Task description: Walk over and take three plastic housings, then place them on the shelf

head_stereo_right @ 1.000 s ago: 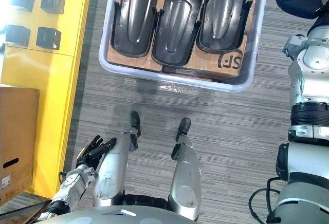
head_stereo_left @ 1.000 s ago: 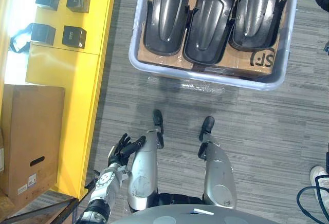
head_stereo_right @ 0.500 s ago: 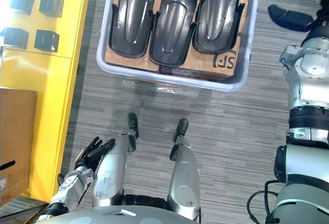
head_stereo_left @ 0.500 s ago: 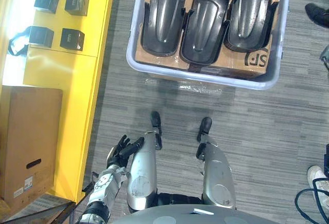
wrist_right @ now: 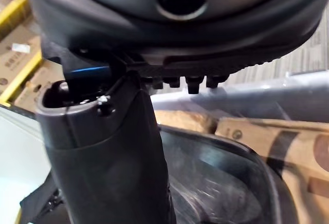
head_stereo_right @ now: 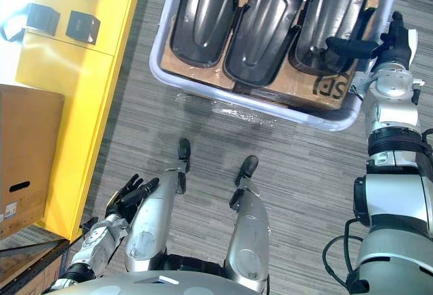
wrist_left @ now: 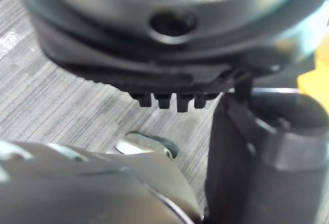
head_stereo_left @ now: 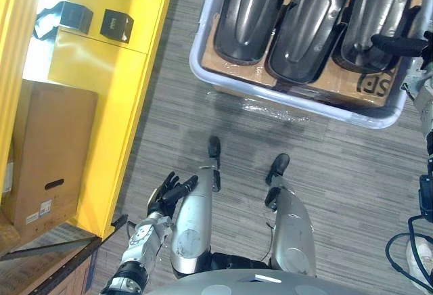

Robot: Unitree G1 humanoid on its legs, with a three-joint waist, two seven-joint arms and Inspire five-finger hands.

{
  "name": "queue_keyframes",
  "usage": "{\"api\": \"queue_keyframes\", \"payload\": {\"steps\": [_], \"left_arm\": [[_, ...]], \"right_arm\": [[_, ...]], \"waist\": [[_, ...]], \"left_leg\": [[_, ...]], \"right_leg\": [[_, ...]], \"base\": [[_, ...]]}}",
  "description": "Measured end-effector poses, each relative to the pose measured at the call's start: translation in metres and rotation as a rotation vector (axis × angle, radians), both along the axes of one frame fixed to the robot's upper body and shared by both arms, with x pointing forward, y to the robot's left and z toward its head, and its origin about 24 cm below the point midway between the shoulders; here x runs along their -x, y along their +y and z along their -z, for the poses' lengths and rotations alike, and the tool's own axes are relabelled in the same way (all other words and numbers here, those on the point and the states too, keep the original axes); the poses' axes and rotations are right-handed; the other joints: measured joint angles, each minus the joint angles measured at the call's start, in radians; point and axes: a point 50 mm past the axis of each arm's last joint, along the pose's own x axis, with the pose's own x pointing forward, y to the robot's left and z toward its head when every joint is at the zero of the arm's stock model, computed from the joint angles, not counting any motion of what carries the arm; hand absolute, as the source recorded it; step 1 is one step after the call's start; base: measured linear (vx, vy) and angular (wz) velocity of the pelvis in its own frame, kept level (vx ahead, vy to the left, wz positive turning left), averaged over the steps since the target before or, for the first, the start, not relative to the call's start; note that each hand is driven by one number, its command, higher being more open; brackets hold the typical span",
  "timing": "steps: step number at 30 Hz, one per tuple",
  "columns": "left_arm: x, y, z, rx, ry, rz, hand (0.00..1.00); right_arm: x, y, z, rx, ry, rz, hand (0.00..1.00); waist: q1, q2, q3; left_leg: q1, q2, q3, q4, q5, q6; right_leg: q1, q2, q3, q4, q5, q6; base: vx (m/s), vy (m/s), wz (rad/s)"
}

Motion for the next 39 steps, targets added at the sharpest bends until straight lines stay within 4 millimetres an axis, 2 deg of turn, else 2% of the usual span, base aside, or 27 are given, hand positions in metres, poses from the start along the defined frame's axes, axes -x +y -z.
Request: {"api": "queue_keyframes", "payload": {"steps": [1, 3, 8, 13, 16, 21, 31, 34, 36, 38, 39], "left_arm": [[0.000, -0.001, 0.000, 0.003, -0.003, 0.002, 1.00], [0.000, -0.001, 0.000, 0.007, -0.003, 0.001, 1.00], [0.001, -0.003, 0.002, 0.019, 0.003, -0.002, 1.00], [0.000, -0.004, 0.003, 0.016, 0.008, 0.001, 1.00], [0.000, -0.004, 0.003, 0.014, 0.013, 0.005, 1.00], [0.004, -0.003, 0.007, 0.005, 0.042, -0.008, 1.00], [0.015, 0.002, 0.009, -0.013, 0.065, -0.045, 1.00], [0.019, 0.006, 0.007, -0.038, 0.039, -0.074, 1.00], [0.019, 0.007, -0.002, -0.062, -0.015, -0.059, 1.00], [0.013, 0.004, -0.014, -0.053, -0.090, -0.053, 1.00], [0.004, 0.001, -0.028, -0.041, -0.166, -0.044, 1.00]], "right_arm": [[0.002, -0.003, -0.002, 0.000, 0.005, 0.005, 0.00], [0.002, -0.005, -0.001, -0.003, 0.026, 0.006, 0.00], [0.015, -0.027, -0.004, 0.016, 0.090, 0.077, 0.00], [0.024, -0.042, 0.006, 0.000, 0.181, 0.127, 0.00], [0.028, -0.047, 0.019, -0.041, 0.246, 0.161, 0.00], [0.020, -0.036, 0.034, -0.104, 0.268, 0.083, 0.00], [0.020, -0.030, 0.058, -0.099, 0.298, 0.111, 0.00], [0.021, -0.026, 0.069, -0.097, 0.278, 0.153, 0.00], [0.024, -0.022, 0.076, -0.090, 0.235, 0.192, 0.00], [0.025, -0.016, 0.073, -0.039, 0.165, 0.207, 0.00], [0.029, -0.014, 0.067, 0.005, 0.104, 0.215, 0.00]], "waist": [[0.001, 0.003, 0.000], [0.003, 0.004, 0.000], [0.004, 0.019, -0.003], [0.006, 0.019, -0.003], [0.009, 0.019, -0.003], [-0.006, 0.020, -0.003], [-0.016, 0.014, -0.003], [-0.024, -0.009, -0.002], [-0.039, -0.028, -0.002], [-0.045, -0.036, -0.002], [-0.049, -0.038, -0.002]], "left_leg": [[-0.005, -0.002, -0.001, 0.000, 0.001, 0.002], [-0.004, -0.004, -0.001, 0.001, 0.002, 0.002], [-0.005, -0.009, -0.010, -0.003, 0.005, -0.003], [0.009, -0.007, -0.014, -0.015, 0.015, -0.002], [0.028, -0.008, -0.014, -0.040, 0.026, -0.006], [0.078, -0.005, -0.008, -0.061, 0.030, -0.009], [0.176, 0.002, 0.009, -0.116, 0.045, -0.014], [0.227, 0.002, 0.017, -0.149, 0.051, -0.018], [0.281, 0.002, 0.025, -0.178, 0.054, -0.022], [0.315, 0.002, 0.033, -0.196, 0.055, -0.024], [0.338, 0.002, 0.036, -0.207, 0.055, -0.024]], "right_leg": [[-0.003, -0.002, 0.000, 0.000, 0.000, 0.000], [-0.003, -0.002, 0.000, 0.001, 0.000, 0.000], [-0.002, -0.002, -0.007, 0.005, -0.003, -0.005], [0.005, -0.002, -0.014, 0.014, -0.011, -0.006], [0.014, -0.001, -0.016, 0.014, -0.016, -0.008], [0.050, 0.001, -0.014, 0.013, -0.023, -0.010], [0.131, 0.007, -0.010, -0.017, -0.024, -0.006], [0.174, 0.013, -0.007, -0.043, -0.021, -0.002], [0.229, 0.019, -0.008, -0.073, -0.018, 0.001], [0.258, 0.021, -0.008, -0.091, -0.016, 0.003], [0.283, 0.023, -0.008, -0.103, -0.014, 0.006]], "base": [[-0.02, 0.022, 0.05], [0.00, 0.000, 0.00], [-0.01, 0.001, 0.03], [0.00, -0.005, 0.01], [0.00, 0.000, 0.00], [0.02, -0.006, -0.01], [0.00, 0.002, -0.01], [0.04, 0.003, -0.04], [0.07, -0.001, 0.00], [0.06, 0.001, -0.07], [0.06, 0.002, -0.05]]}}
